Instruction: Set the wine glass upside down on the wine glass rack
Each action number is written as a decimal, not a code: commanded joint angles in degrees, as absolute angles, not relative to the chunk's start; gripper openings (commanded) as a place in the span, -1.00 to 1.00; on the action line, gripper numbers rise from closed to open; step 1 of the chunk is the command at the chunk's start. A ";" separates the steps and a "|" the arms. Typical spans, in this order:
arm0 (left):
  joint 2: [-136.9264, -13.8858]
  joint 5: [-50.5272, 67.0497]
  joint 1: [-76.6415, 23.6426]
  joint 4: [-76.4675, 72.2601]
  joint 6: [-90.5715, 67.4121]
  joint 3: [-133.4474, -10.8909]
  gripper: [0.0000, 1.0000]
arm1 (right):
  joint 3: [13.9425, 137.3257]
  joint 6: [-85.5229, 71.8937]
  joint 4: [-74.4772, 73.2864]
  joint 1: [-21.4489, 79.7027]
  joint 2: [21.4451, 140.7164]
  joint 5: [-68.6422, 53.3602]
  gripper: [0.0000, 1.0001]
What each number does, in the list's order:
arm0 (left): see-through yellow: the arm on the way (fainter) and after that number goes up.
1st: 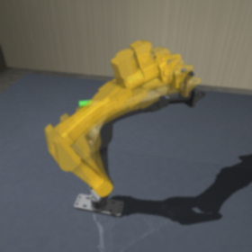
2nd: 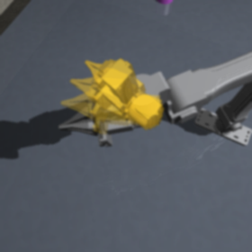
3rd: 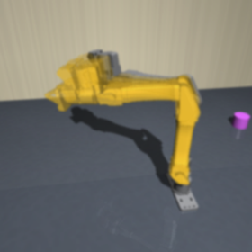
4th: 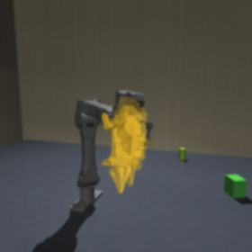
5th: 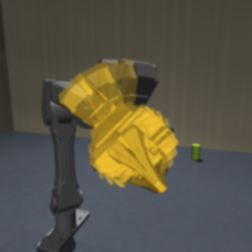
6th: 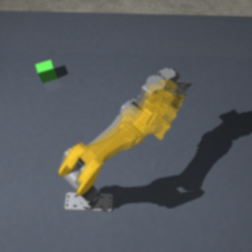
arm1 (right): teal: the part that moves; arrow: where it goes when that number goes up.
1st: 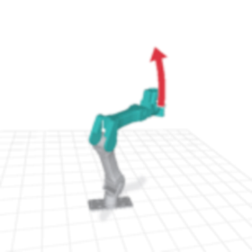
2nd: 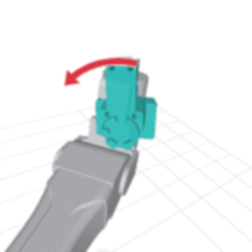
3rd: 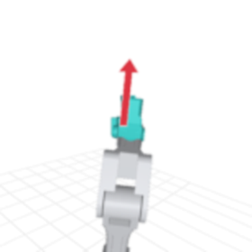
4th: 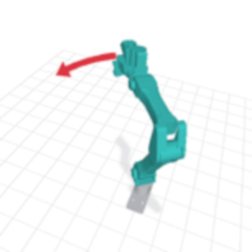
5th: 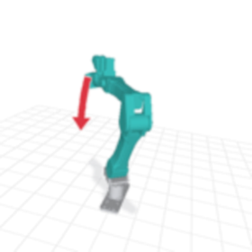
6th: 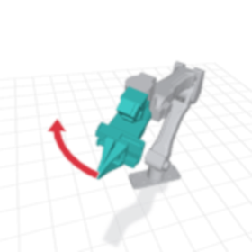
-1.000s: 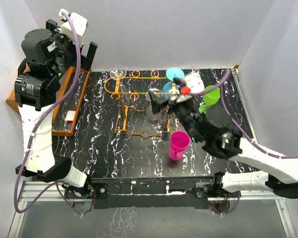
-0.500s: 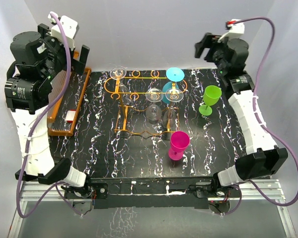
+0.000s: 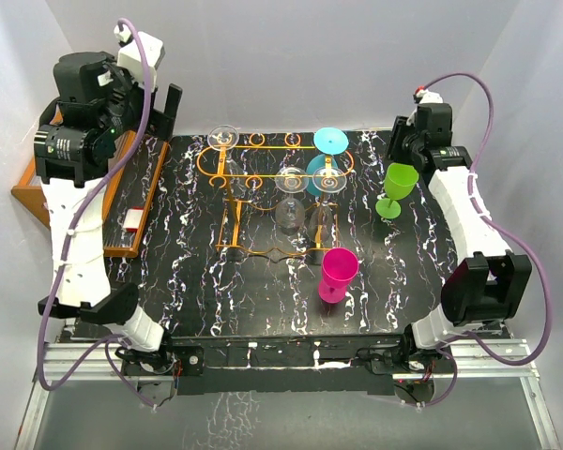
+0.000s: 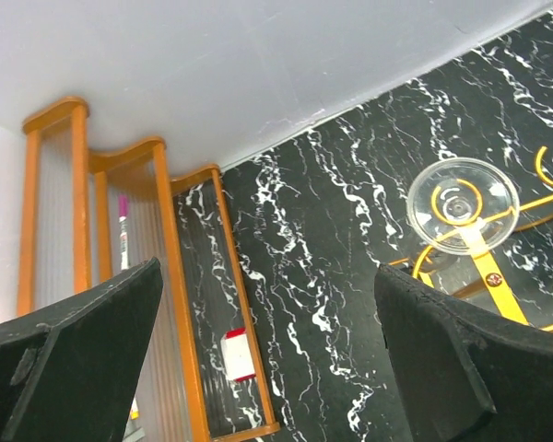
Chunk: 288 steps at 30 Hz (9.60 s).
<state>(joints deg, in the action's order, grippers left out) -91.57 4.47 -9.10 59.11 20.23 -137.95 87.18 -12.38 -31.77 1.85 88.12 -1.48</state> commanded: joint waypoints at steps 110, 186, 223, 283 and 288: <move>-81.45 43.20 -17.52 -21.54 -42.09 -109.77 0.58 | 66.29 -17.17 104.38 46.87 81.29 11.91 -0.84; -101.93 37.13 -25.12 -25.51 -50.68 -134.24 -1.00 | 76.42 -11.42 95.53 49.26 86.90 -4.70 -0.84; -101.71 36.01 -25.40 -22.63 -42.19 -138.21 -1.00 | 80.96 -16.66 86.53 49.48 89.17 -11.85 -0.24; -99.01 38.26 -25.53 -21.86 -37.37 -141.78 -1.00 | 77.57 -5.27 62.27 51.50 83.93 -10.91 0.96; -98.72 38.50 -25.49 -21.52 -36.74 -141.83 -1.00 | 76.60 -4.90 62.29 51.59 83.31 -9.55 0.96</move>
